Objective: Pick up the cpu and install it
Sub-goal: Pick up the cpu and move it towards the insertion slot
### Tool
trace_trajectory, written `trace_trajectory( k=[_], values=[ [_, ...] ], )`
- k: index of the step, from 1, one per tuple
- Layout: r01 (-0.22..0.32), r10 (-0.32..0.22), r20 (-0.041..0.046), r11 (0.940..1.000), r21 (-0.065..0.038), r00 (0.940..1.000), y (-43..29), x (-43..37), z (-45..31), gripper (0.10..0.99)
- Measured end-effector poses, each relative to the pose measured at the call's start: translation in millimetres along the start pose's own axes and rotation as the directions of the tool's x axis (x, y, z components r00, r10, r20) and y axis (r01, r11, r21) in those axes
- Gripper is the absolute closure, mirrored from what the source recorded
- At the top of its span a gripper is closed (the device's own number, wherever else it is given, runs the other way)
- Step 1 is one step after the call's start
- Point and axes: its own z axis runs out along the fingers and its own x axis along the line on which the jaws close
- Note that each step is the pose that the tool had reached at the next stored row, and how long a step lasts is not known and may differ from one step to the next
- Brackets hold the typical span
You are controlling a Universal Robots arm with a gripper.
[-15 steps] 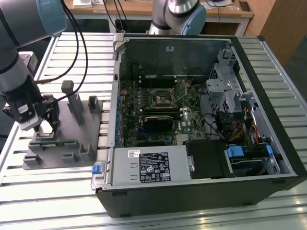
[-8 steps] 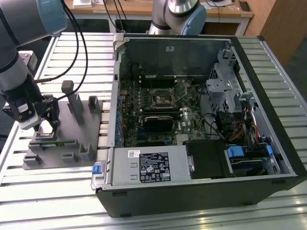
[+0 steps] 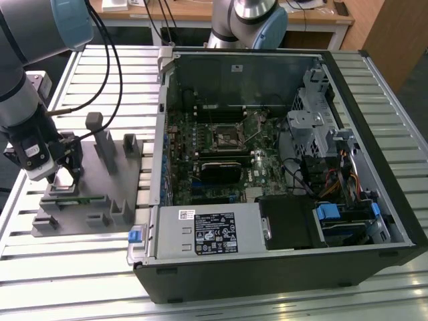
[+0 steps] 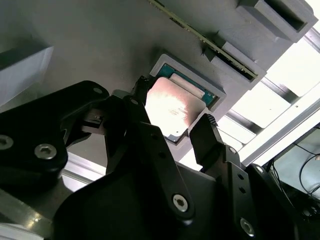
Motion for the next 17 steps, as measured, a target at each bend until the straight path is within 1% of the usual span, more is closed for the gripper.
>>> trace_trajectory(
  k=[4, 5, 9, 11, 17],
  values=[
    [0.003, -0.003, -0.0006, 1.0000, 0.000, 1.0000, -0.1, 0.0, 0.8, 0.486],
    [0.004, -0.004, -0.0005, 1.0000, 0.000, 1.0000, 0.0, 0.0, 0.8, 0.549],
    [0.004, -0.004, 0.0003, 1.0000, 0.000, 1.0000, 0.0, -0.1, 0.5, 0.553],
    [0.004, -0.004, 0.0002, 1.0000, 0.000, 1.0000, 0.1, 0.0, -1.9, 0.553],
    [0.004, -0.004, -0.0002, 1.0000, 0.000, 1.0000, 0.8, 0.1, -13.3, 0.553]
  ],
)
